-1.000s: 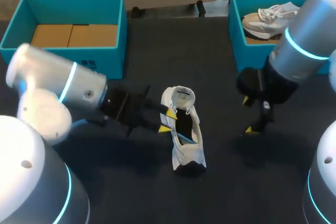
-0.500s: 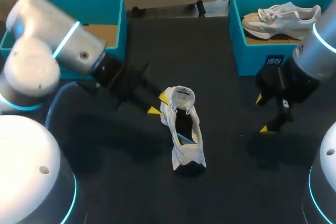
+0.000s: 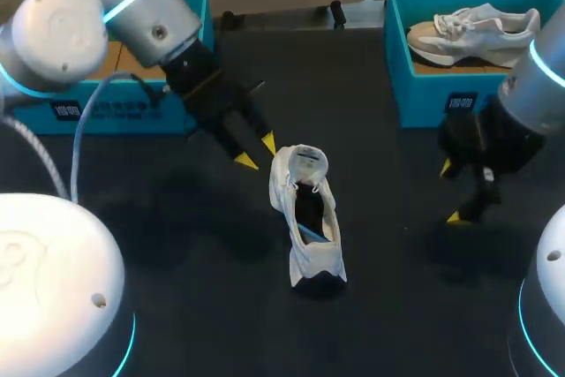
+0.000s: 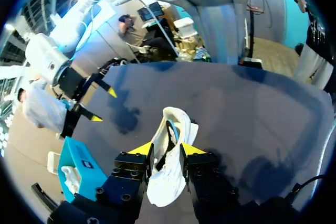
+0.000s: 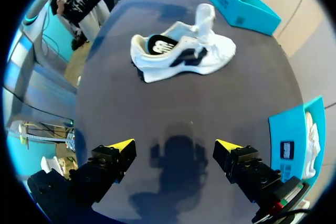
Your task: Take the shoe out of the shoebox, open the shoe tongue, remove and reinsert the insole, then place the shoe into the shoebox
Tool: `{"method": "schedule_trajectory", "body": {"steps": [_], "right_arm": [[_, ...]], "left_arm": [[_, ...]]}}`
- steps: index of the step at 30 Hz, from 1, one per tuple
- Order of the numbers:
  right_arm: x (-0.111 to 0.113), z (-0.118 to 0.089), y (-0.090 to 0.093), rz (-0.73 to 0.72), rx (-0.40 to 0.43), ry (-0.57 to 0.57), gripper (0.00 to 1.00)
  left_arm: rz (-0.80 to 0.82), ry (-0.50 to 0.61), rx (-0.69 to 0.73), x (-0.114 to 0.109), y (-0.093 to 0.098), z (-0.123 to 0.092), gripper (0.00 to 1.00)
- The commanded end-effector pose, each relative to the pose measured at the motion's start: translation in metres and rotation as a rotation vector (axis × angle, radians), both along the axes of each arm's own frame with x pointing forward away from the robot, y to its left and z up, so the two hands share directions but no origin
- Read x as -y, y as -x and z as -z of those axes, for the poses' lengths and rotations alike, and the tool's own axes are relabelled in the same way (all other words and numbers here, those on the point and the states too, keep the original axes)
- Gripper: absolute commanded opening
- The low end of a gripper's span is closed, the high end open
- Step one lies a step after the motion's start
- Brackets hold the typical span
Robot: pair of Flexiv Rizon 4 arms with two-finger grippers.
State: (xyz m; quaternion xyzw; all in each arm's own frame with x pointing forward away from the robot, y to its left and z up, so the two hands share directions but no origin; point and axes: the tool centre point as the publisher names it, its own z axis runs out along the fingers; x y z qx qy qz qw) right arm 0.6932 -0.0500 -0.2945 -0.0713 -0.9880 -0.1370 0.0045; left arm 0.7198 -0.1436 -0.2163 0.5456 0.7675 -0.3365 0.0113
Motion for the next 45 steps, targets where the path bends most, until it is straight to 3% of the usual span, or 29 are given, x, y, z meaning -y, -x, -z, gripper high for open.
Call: {"method": "schedule_trajectory", "body": {"steps": [1, 2, 3, 4, 17, 24, 26, 27, 36, 40, 45], "right_arm": [[0.02, -0.012, 0.007, 0.036, -0.007, -0.003, 1.0], [0.021, -0.012, 0.008, 0.037, -0.006, -0.005, 1.0], [0.021, -0.012, 0.008, 0.037, -0.006, -0.005, 1.0], [0.021, -0.012, 0.008, 0.037, -0.006, -0.005, 1.0], [0.021, -0.012, 0.008, 0.037, -0.006, -0.005, 1.0], [0.021, -0.012, 0.008, 0.037, -0.006, -0.005, 1.0], [0.021, -0.012, 0.008, 0.037, -0.006, -0.005, 1.0], [0.021, -0.012, 0.008, 0.037, -0.006, -0.005, 1.0], [0.021, -0.012, 0.008, 0.037, -0.006, -0.005, 1.0], [0.021, -0.012, 0.008, 0.037, -0.006, -0.005, 1.0], [0.021, -0.012, 0.008, 0.037, -0.006, -0.005, 1.0]], "left_arm": [[0.19, -0.297, -0.051, 0.003, -0.005, -0.008, 0.26], [0.222, -0.323, -0.049, 0.003, -0.005, -0.008, 0.18], [0.239, -0.344, -0.052, 0.003, -0.006, -0.008, 0.02], [0.249, -0.358, -0.056, 0.003, -0.006, -0.008, 0.0], [0.261, -0.364, -0.028, 0.004, -0.007, -0.009, 0.0], [0.524, -0.44, 0.073, 0.04, -0.024, -0.005, 0.0], [0.637, -0.502, 0.098, 0.05, -0.023, 0.0, 0.0], [0.762, -0.584, 0.123, 0.052, -0.021, 0.004, 0.0], [0.762, -0.584, 0.123, 0.052, -0.021, 0.004, 0.0], [0.791, -0.505, 0.164, 0.066, -0.006, 0.022, 0.0], [0.781, -0.531, 0.164, 0.07, -0.001, 0.032, 0.0]]}}
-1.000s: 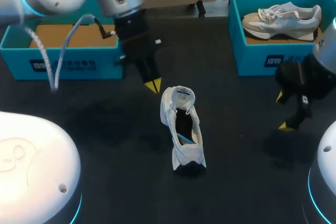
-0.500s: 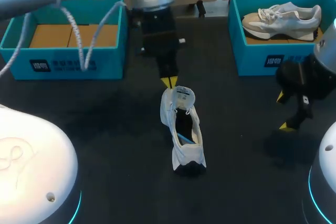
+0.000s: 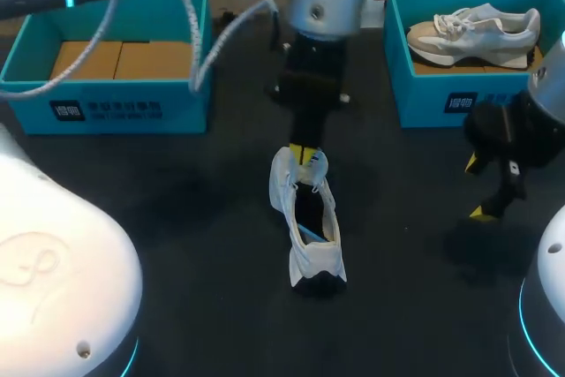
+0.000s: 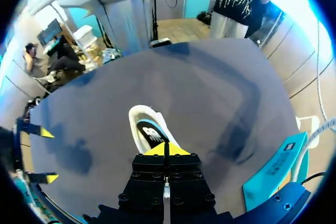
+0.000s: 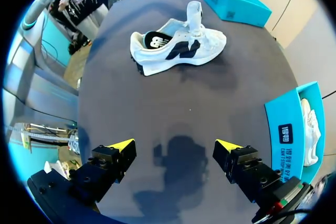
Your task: Take the shoe out of the shoebox, open the shoe tongue, remove and reinsert the insole, then place the shoe into the shoebox
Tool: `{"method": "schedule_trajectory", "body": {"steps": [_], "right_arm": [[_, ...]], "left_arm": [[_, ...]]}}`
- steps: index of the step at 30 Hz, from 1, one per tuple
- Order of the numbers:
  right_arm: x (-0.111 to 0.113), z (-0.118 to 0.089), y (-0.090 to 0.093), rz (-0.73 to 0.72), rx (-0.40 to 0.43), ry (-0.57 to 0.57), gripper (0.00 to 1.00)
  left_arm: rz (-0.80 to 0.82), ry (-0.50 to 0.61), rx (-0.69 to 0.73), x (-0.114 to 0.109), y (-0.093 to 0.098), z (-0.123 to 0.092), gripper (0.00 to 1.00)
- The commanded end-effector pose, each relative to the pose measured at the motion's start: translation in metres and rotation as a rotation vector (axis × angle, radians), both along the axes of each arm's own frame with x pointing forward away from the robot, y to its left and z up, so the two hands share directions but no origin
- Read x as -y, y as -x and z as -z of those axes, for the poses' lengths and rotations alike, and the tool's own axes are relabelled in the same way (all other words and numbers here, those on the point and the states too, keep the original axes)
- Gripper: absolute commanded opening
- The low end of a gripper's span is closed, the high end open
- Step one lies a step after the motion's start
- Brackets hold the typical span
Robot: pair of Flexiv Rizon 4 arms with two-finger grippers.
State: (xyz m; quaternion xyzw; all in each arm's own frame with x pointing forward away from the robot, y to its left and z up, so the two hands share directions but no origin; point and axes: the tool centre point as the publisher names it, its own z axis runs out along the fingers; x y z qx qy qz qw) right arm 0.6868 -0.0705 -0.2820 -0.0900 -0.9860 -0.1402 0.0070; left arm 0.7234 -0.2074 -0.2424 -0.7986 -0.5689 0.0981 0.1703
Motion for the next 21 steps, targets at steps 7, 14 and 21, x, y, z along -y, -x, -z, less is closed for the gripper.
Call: {"method": "schedule_trajectory", "body": {"steps": [7, 14, 21], "right_arm": [[0.0, 0.0, 0.002, 0.001, 0.003, 0.002, 1.0], [0.0, 0.0, 0.002, 0.001, 0.003, 0.002, 1.0], [0.0, 0.0, 0.002, 0.001, 0.003, 0.002, 1.0]], "left_arm": [[0.033, -0.077, 0.025, 0.006, 0.002, 0.006, 0.0], [0.065, -0.089, 0.026, 0.009, 0.008, 0.031, 0.0], [0.081, -0.1, 0.013, 0.006, 0.009, 0.037, 0.0]]}}
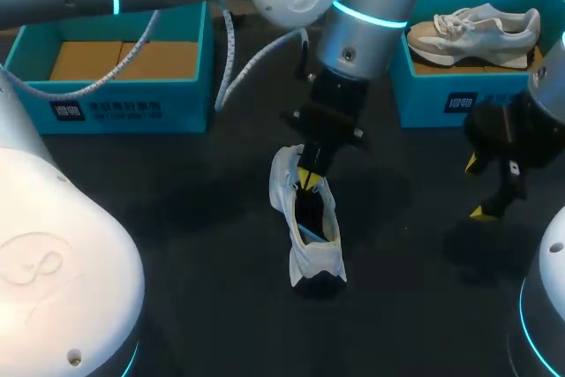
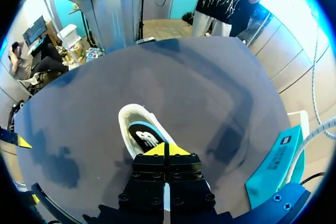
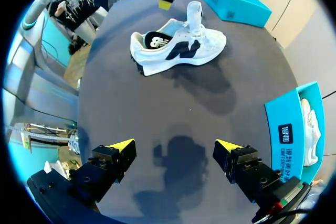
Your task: Take the shoe out of the shoebox, open the shoe tongue, remove and reinsert the insole, then place the shoe into the shoebox
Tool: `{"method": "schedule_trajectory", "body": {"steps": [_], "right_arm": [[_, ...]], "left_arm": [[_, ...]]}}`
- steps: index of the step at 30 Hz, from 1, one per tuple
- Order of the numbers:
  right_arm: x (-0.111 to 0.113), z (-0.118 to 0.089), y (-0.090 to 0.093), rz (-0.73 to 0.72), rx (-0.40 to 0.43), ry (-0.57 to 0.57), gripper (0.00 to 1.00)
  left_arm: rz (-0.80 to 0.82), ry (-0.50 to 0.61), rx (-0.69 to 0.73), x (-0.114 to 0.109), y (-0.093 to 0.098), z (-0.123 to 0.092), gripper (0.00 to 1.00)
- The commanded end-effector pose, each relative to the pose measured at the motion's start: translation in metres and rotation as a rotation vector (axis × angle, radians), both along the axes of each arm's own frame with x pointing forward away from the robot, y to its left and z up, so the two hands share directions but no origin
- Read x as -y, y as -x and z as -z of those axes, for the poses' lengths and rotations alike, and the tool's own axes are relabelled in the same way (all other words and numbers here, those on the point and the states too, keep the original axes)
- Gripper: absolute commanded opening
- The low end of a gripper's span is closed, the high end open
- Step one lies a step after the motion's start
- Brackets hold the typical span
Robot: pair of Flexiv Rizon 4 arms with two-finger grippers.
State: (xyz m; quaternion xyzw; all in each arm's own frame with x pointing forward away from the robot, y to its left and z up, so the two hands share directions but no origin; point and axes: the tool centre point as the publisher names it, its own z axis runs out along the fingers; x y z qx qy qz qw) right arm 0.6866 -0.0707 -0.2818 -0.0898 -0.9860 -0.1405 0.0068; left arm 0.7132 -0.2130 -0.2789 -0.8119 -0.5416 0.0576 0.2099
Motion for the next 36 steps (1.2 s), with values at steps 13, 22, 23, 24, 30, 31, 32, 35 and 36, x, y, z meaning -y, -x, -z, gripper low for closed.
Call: {"method": "schedule_trajectory", "body": {"steps": [13, 22, 23, 24, 30, 31, 32, 35, 36], "right_arm": [[0.009, 0.0, 0.003, 0.022, 0.003, -0.003, 1.0], [0.049, -0.01, 0.014, 0.089, -0.004, 0.014, 1.0], [0.049, -0.01, 0.014, 0.089, -0.004, 0.014, 1.0], [0.049, -0.01, 0.014, 0.089, -0.004, 0.014, 1.0], [0.049, -0.01, 0.014, 0.089, -0.004, 0.014, 1.0], [0.049, -0.01, 0.014, 0.089, -0.004, 0.014, 1.0], [0.049, -0.01, 0.014, 0.089, -0.004, 0.014, 1.0], [0.049, -0.01, 0.014, 0.089, -0.004, 0.014, 1.0], [0.049, -0.01, 0.014, 0.089, -0.004, 0.014, 1.0]], "left_arm": [[0.008, 0.027, 0.025, 0.005, 0.004, 0.005, 0.0], [0.009, 0.083, 0.033, 0.001, 0.004, 0.039, 0.0], [0.009, 0.083, 0.033, 0.001, 0.004, 0.039, 0.0], [0.009, 0.083, 0.033, 0.001, 0.004, 0.039, 0.0], [0.009, 0.083, 0.033, 0.001, 0.004, 0.039, 0.0], [0.009, 0.083, 0.033, 0.001, 0.004, 0.039, 0.0], [0.009, 0.083, 0.033, 0.001, 0.004, 0.039, 0.0], [0.009, 0.083, 0.033, 0.001, 0.004, 0.039, 0.0], [0.018, 0.077, 0.026, 0.0, 0.004, 0.041, 0.0]]}}
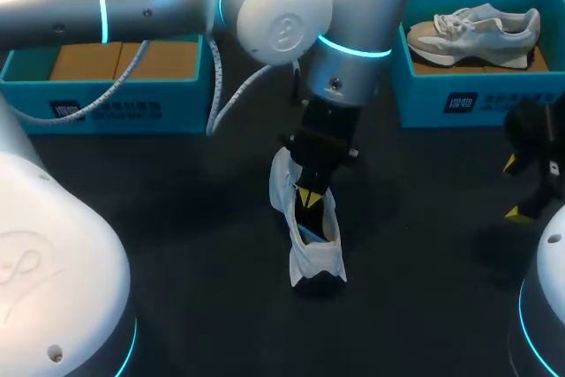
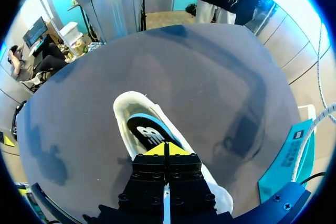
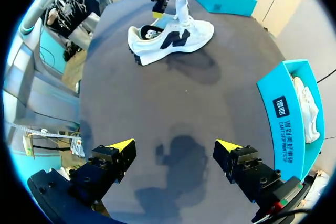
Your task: Take the shoe out of the shoebox, open the shoe tongue, remove and reinsert the insole, then place the shoe into the shoebox
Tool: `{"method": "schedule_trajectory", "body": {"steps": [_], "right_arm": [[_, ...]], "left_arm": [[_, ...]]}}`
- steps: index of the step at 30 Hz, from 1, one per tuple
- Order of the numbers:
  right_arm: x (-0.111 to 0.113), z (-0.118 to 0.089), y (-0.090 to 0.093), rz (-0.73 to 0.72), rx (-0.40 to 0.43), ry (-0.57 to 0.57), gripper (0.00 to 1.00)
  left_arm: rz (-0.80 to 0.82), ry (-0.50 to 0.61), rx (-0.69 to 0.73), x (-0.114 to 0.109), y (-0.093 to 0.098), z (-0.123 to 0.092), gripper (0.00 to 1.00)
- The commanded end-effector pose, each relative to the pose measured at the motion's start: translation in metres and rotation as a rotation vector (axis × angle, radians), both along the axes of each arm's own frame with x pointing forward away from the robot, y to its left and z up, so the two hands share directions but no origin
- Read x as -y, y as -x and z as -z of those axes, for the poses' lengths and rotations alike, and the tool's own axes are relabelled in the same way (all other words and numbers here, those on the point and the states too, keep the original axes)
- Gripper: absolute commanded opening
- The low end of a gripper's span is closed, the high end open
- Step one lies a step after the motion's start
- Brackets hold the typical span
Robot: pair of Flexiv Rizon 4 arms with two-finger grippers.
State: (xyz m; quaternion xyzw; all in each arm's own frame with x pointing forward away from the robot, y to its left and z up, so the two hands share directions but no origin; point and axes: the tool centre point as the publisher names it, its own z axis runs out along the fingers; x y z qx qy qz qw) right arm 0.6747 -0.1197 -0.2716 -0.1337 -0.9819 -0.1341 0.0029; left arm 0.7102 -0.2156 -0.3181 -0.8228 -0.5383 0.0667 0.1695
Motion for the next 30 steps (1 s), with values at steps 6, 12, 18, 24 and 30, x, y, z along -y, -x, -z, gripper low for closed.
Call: {"method": "schedule_trajectory", "body": {"steps": [6, 12, 18, 24, 30], "right_arm": [[0.0, 0.0, 0.002, 0.001, 0.002, 0.002, 1.0], [0.0, 0.0, 0.002, 0.001, 0.002, 0.002, 1.0], [0.0, 0.0, 0.002, 0.001, 0.002, 0.002, 1.0], [0.0, 0.0, 0.002, 0.001, 0.002, 0.002, 1.0], [0.0, 0.0, 0.002, 0.001, 0.002, 0.002, 1.0]], "left_arm": [[-0.018, -0.012, 0.004, -0.015, 0.001, 0.019, 0.0], [-0.032, -0.035, 0.029, -0.016, -0.003, 0.033, 0.0], [-0.018, -0.046, 0.037, -0.016, 0.0, 0.039, 0.0], [-0.023, -0.07, 0.053, -0.023, 0.003, 0.052, 0.0], [-0.051, -0.091, 0.068, -0.024, 0.004, 0.071, 0.0]]}}
